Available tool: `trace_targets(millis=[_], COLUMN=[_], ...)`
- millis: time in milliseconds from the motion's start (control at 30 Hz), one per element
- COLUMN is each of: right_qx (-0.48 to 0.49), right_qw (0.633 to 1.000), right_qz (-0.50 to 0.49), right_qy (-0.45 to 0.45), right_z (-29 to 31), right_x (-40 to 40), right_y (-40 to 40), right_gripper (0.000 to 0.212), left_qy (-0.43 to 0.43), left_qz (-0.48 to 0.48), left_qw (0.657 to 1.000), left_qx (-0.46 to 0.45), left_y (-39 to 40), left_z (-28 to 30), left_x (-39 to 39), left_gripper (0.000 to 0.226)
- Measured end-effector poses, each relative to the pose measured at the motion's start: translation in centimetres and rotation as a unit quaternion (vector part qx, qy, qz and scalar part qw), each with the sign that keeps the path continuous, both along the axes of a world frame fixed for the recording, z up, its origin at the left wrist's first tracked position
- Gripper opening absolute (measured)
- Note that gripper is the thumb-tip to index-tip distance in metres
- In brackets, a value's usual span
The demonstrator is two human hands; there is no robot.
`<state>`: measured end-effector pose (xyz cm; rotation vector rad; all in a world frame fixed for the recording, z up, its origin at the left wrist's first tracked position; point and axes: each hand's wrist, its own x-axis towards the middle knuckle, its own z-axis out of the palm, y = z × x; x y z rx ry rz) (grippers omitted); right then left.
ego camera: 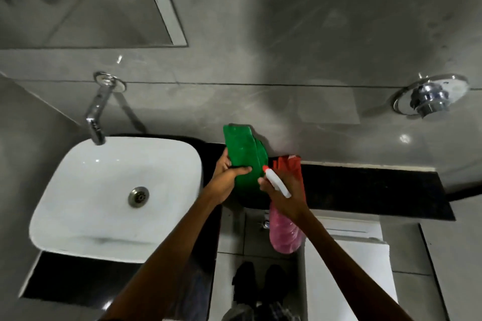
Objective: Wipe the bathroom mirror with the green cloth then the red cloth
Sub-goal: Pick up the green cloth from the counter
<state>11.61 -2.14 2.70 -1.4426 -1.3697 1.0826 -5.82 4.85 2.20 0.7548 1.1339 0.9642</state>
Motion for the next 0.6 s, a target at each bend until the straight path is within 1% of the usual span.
trace_targets(millis=[100, 133, 200, 233, 300, 400, 467, 500, 600], right_qx=[-0.029, -0.026, -0.019, -0.016, -0.024, -0.022, -0.029, -0.029, -0.006], right_qw=[0.999, 1.0, 0.999, 0.999, 1.0, 1.0, 0.999, 0.999, 1.0], right_qz=[-0.009, 0.0, 0.007, 0.0, -0.01, 0.002, -0.02, -0.02, 0.025], right_qy=[0.013, 0.013, 0.029, 0.03, 0.012, 0.003, 0.017, 0.019, 0.0], right_z=[0.8, 1.1, 1.3, 1.4, 1.3, 0.9, 0.8, 0.7, -0.2], right_x=[-1.8, -2.1, -2.2, -2.3, -2.2, -2.2, -2.1, -2.0, -1.8], right_y=[-0.7, -0.9, -1.1, -1.1, -0.8, -0.7, -0.8, -0.8, -1.0], right_gripper=[0.032, 0.03, 0.018, 0.02, 0.03, 0.024, 0.022, 0.022, 0.028], left_qy=[0.013, 0.014, 0.013, 0.012, 0.009, 0.014, 0.02, 0.022, 0.026], left_qz=[-0.008, -0.01, -0.011, -0.009, -0.007, -0.008, -0.011, -0.012, -0.021], left_qw=[1.0, 1.0, 1.0, 1.0, 1.0, 1.0, 1.0, 1.0, 0.999], left_qx=[0.01, 0.013, 0.016, 0.018, 0.017, 0.01, 0.011, 0.01, 0.008], left_y=[0.3, 0.4, 0.4, 0.4, 0.3, -0.1, -0.3, -0.4, -0.7], left_z=[2.0, 2.5, 3.0, 3.0, 2.9, 2.3, 1.7, 1.4, 0.6], left_x=[-1.5, -1.9, -2.5, -2.8, -3.3, -3.6, -3.4, -3.2, -2.5], left_gripper=[0.074, 0.075, 0.075, 0.074, 0.073, 0.074, 0.076, 0.078, 0.078])
